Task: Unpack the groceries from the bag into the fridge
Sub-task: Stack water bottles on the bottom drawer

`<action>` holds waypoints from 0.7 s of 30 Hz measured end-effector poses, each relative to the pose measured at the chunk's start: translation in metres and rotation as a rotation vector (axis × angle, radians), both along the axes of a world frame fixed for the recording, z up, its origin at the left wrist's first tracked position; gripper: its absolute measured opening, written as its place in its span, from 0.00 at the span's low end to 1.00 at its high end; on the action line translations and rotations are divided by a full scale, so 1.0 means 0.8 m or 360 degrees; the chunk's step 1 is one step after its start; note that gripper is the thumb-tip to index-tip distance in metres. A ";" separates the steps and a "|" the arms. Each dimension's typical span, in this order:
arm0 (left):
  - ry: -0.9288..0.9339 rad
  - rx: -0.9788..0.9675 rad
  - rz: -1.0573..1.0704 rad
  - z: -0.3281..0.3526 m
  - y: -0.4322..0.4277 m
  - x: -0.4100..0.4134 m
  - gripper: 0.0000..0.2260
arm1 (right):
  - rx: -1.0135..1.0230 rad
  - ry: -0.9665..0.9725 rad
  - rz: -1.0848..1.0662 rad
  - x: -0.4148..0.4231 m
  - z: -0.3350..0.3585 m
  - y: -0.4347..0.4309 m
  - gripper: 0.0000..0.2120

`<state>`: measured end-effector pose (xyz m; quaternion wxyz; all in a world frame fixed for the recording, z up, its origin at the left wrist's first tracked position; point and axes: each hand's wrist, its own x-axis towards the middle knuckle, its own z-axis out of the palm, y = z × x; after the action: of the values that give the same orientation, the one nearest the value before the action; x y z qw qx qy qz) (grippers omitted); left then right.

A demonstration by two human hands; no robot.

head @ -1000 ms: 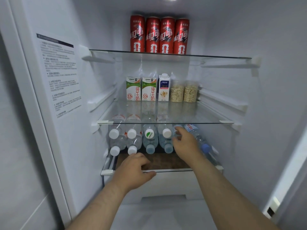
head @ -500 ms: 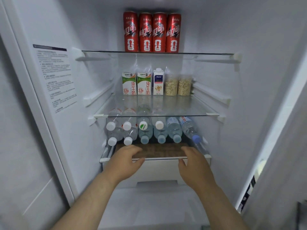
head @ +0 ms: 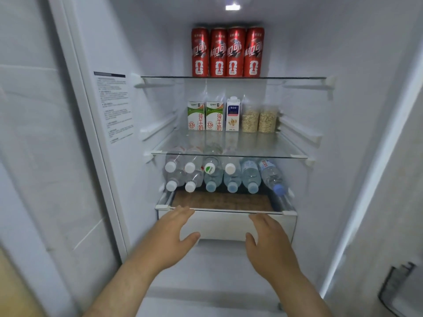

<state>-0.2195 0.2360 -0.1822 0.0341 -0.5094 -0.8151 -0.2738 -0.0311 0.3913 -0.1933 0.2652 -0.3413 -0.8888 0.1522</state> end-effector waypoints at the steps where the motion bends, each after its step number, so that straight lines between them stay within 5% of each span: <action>1: 0.0000 -0.0012 -0.0004 0.001 -0.006 0.003 0.29 | -0.0006 -0.0019 -0.0006 0.004 0.002 -0.004 0.23; 13: 0.0059 -0.0178 -0.0090 0.002 -0.080 0.035 0.29 | 0.0082 -0.0449 -0.0027 0.069 0.015 -0.078 0.28; 21: -0.0017 -0.0155 -0.0250 0.004 -0.111 0.087 0.26 | 0.0096 -0.0411 -0.0101 0.139 0.020 -0.158 0.26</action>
<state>-0.1498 0.1472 -0.1794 -0.0167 -0.5714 -0.7851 -0.2384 0.0801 0.2650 -0.1777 0.1632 -0.3779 -0.9085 0.0717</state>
